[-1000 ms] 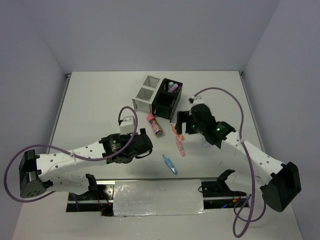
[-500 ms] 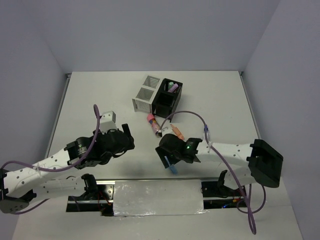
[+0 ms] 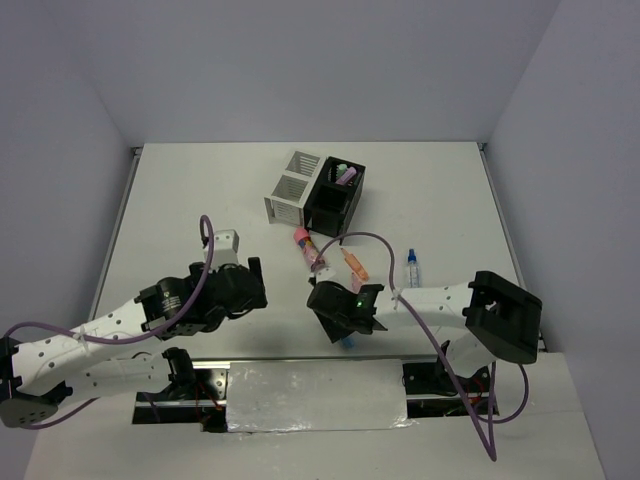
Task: Sort the stationery into containers
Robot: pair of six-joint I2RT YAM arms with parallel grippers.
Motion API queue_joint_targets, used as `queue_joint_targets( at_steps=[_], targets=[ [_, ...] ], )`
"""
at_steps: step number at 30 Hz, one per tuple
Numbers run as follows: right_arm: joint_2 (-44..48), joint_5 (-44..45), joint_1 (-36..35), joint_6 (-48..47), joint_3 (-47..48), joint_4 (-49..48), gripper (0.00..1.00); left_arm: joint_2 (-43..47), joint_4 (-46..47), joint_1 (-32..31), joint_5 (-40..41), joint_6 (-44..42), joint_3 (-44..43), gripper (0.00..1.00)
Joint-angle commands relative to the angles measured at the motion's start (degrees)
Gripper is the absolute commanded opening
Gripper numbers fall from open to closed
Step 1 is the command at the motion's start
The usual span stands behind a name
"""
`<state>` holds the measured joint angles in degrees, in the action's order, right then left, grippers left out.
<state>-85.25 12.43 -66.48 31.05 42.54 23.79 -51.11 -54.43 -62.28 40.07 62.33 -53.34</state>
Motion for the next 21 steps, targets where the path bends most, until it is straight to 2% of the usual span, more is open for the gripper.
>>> queue_joint_targets(
  at_steps=[1,5,6,9,12,13,17,21],
  targets=[
    [-3.95,-0.74,-2.95,2.35,-0.1,-0.77,0.49,0.14,1.0,0.67,0.88,-1.68,-0.8,0.99],
    [-6.42,-0.12,-4.8,3.05,0.61,-1.46,0.22,-0.39,0.82,0.93,0.97,-0.54,-1.85,0.99],
    [-6.07,0.23,-4.98,3.14,0.61,-1.73,0.04,-0.04,1.6,0.93,0.88,-0.02,-1.51,0.99],
    [-3.53,1.63,-5.15,3.05,1.14,-3.57,0.03,2.06,5.99,0.93,-1.57,2.09,1.74,0.99],
    [3.32,3.57,-5.07,2.35,1.58,-6.82,0.02,5.65,15.91,0.93,-7.1,3.68,6.31,0.99],
    [7.52,3.92,-4.98,2.0,1.4,-9.53,0.02,6.8,24.55,0.93,-9.38,2.29,7.8,0.99],
    [17.63,3.04,-6.03,0.42,0.09,-17.45,0.01,10.77,42.86,0.93,-18.09,1.57,15.27,0.99],
    [23.2,2.78,-6.47,-0.63,0.17,-20.54,0.0,8.41,49.68,0.93,-21.44,0.17,15.11,0.96]
  ],
)
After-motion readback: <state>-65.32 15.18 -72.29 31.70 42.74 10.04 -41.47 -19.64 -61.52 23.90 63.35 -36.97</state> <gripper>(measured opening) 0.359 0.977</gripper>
